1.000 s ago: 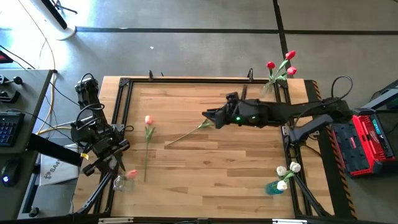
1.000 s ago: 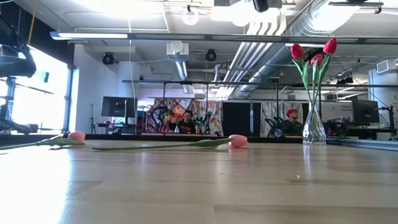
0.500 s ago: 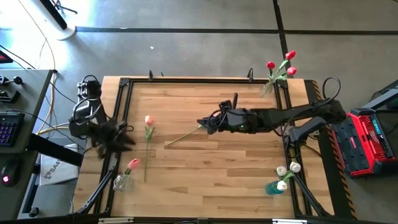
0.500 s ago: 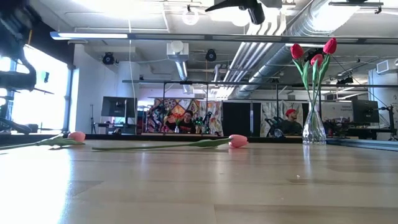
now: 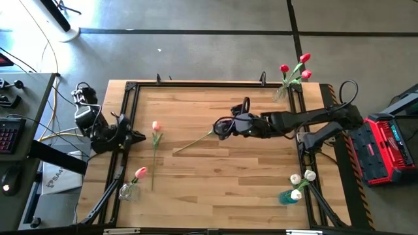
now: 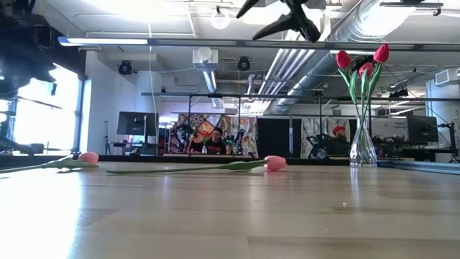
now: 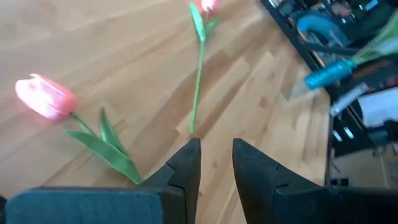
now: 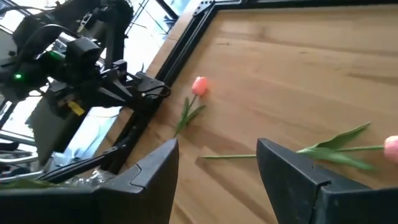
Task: Sort flowers into vase by color
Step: Put the left pink flower into the bottom transparent vase
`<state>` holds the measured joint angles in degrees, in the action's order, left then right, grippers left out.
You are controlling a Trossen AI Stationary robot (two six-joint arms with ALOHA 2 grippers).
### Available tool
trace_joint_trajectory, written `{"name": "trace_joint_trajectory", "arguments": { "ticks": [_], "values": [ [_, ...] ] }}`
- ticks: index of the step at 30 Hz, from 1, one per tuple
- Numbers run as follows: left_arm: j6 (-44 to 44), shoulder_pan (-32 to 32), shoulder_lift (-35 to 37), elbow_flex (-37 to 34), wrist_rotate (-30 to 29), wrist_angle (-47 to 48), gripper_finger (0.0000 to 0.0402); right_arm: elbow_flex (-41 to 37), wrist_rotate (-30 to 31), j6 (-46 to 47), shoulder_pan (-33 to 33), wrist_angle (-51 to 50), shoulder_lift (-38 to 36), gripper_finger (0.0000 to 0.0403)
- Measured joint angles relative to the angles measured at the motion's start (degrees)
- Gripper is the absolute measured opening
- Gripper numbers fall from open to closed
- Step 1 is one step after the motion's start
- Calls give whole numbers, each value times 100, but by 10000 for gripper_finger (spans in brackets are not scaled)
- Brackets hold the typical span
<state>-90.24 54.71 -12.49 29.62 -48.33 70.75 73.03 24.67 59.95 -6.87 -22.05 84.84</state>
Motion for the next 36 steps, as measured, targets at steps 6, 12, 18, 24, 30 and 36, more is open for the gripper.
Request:
{"name": "trace_joint_trajectory", "arguments": {
  "ticks": [6,12,18,24,30,36],
  "values": [
    [130,-456,-263,1,166,-161,74,-1,-128,-363,161,-35,-2,204],
    [930,-898,-775,1,737,-1053,74,0,-509,-773,460,-2,-2,204],
    [963,-1658,-1458,-1,1107,-1165,74,0,-918,-1226,801,2,-2,204],
    [1699,-2875,-2097,-1,1882,-1734,74,0,-1324,-1543,1044,2,-2,204],
    [2436,-4135,-2772,-1,2519,-2190,109,0,-1551,-1903,1112,2,-2,204],
    [2698,-5127,-3376,-1,3120,-2071,171,0,-1595,-2142,1153,0,-2,204]
  ]
}}
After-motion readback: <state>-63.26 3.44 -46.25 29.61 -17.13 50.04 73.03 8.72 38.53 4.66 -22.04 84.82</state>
